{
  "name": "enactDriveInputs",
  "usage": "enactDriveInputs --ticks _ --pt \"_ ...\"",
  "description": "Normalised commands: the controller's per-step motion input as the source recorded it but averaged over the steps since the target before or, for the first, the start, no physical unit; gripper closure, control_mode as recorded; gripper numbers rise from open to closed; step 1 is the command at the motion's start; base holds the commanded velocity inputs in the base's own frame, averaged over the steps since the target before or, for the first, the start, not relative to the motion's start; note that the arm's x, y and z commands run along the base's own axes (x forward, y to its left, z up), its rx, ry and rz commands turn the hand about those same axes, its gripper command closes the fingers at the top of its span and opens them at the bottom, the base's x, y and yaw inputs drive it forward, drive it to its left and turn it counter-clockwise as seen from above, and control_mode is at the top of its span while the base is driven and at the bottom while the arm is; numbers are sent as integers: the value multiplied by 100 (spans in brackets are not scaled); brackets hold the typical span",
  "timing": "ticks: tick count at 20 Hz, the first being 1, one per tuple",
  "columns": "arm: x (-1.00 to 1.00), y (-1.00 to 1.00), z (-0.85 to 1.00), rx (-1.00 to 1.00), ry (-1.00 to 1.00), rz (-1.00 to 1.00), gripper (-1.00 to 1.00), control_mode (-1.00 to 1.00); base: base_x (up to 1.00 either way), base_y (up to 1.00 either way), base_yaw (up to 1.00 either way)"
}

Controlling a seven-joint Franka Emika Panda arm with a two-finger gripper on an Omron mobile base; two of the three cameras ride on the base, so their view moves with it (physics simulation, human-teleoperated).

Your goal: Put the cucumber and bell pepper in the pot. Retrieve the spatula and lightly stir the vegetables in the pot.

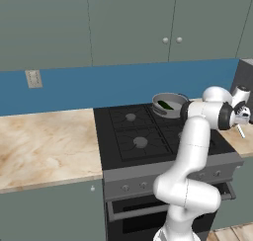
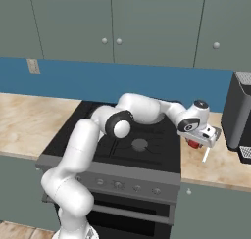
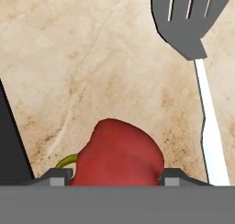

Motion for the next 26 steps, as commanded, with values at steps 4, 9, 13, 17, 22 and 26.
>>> enactDriveInputs --ticks 4,9,13,17,22,26 --pt "0 0 -1 0 2 0 100 -100 0 0 0" --pt "-34 7 7 2 -19 0 100 -100 0 0 0" --pt "-45 17 21 0 -28 7 100 -100 0 0 0" --pt "-34 34 35 0 -21 10 100 -100 0 0 0" --pt "-20 41 55 0 -9 7 100 -100 0 0 0" --pt "-4 26 61 0 0 4 100 -100 0 0 0"
